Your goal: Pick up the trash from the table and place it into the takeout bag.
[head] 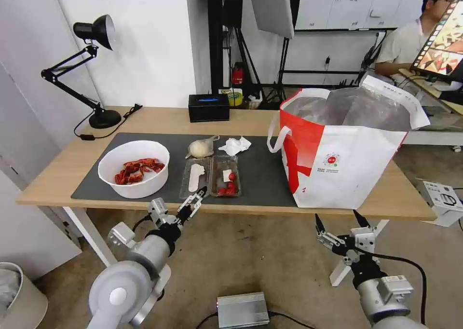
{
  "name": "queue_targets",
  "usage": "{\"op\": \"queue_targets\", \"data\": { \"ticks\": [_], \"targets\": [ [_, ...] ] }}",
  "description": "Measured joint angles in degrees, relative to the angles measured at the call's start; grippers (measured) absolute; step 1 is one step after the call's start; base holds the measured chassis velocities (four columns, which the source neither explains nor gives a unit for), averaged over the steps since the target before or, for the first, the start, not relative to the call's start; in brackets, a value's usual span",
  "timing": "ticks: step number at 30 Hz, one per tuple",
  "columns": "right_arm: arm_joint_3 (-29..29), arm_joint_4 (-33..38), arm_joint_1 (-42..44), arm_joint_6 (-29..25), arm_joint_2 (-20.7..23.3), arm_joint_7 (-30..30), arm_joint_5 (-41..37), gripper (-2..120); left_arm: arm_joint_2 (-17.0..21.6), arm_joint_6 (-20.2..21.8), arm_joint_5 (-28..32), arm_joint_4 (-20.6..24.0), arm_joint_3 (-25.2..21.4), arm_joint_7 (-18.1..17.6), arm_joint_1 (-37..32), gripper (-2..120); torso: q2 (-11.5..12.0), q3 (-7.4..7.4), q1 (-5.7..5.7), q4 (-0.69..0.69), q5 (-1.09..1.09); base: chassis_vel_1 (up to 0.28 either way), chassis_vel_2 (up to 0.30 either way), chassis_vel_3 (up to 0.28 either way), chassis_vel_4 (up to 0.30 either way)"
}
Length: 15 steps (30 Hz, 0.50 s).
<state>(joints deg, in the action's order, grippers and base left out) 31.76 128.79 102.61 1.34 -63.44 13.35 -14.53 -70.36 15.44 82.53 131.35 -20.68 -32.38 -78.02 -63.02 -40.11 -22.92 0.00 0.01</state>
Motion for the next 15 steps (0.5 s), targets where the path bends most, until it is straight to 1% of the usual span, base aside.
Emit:
{"op": "queue_targets", "data": {
  "ticks": [1, 3, 4, 6, 8, 10, 15],
  "targets": [
    [0.0, 0.0, 0.0, 0.0, 0.0, 0.0, 0.0, 100, 0.0, 0.0, 0.0, 0.0, 0.0, 0.0, 0.0, 100, 0.0, 0.0, 0.0, 0.0, 0.0, 0.0, 0.0, 0.0, 0.0],
    [0.0, -0.05, 0.02, 0.02, -0.21, 0.01, 0.11, 100, -0.94, -0.01, 0.8, -0.7, 0.29, -1.73, 1.31, 100, 0.0, 0.0, 0.0, 0.0, -0.01, 0.0, 0.0, 0.0, 0.0],
    [0.0, -0.05, 0.02, 0.02, -0.21, 0.01, 0.11, 100, -0.94, -0.01, 0.8, -0.7, 0.29, -1.73, 1.31, 100, 0.0, 0.0, 0.0, 0.0, -0.01, 0.0, 0.0, 0.0, 0.0],
    [0.0, -0.06, 0.16, 0.02, -0.43, 0.02, 0.35, 100, -1.98, -0.06, 1.21, -1.36, 0.69, -3.42, 2.31, 100, 0.0, 0.0, 0.0, -0.01, -0.01, 0.0, 0.0, 0.0, 0.0],
    [-0.01, -0.06, 0.22, 0.02, -0.46, 0.02, 0.44, 100, -2.34, -0.06, 1.34, -1.57, 0.87, -4.06, 2.58, 100, 0.0, 0.01, 0.0, 0.0, -0.01, 0.0, 0.0, 0.0, 0.0],
    [-0.02, -0.06, 0.32, 0.02, -0.59, 0.02, 0.72, 100, -3.33, -0.06, 1.39, -2.23, 1.46, -5.6, 3.39, 100, 0.0, 0.01, 0.0, 0.0, -0.01, 0.0, 0.0, 0.0, 0.0],
    [-0.03, -0.05, 0.44, 0.02, -0.68, 0.04, 0.96, 100, -4.55, -0.23, 1.39, -3.17, 2.16, -6.9, 4.73, 100, 0.0, 0.01, 0.0, 0.0, -0.01, 0.0, 0.0, 0.0, 0.0]
  ]
}}
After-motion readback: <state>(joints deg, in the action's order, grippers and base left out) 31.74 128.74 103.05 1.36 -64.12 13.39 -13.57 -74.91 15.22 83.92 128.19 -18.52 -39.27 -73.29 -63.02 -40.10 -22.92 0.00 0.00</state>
